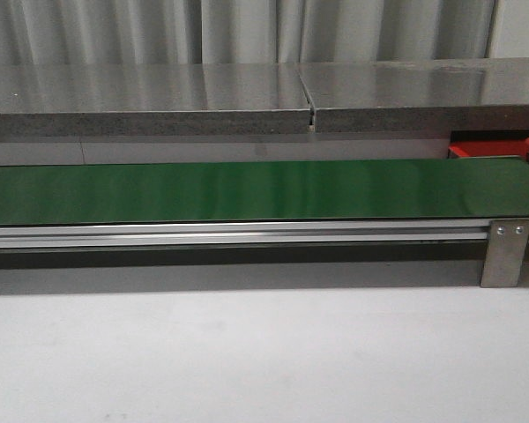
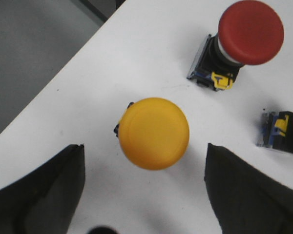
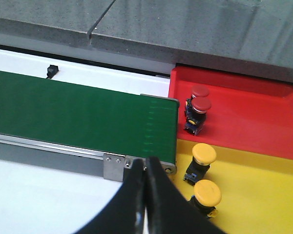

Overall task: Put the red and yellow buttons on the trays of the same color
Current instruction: 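Close the left gripper on the yellow button and lift it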

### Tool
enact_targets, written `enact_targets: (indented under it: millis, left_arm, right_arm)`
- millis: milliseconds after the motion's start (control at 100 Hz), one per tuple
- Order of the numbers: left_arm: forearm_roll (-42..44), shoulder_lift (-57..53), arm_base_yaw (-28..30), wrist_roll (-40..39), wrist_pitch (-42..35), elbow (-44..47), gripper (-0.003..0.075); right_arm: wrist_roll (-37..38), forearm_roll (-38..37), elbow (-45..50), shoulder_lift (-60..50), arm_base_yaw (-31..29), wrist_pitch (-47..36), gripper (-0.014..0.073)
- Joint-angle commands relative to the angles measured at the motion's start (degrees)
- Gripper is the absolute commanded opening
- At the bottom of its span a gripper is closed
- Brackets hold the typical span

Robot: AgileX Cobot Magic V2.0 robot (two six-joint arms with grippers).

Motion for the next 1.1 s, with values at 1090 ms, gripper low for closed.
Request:
enact_targets:
  millis: [1090]
  left_arm:
    - [-5.8,-25.2,-4.7,4.7,-10.9,19.1,0.0206]
  right_arm:
    - [-0.4,-0.6,-1.4,0.3,-0.1,-4.1,-0.0068]
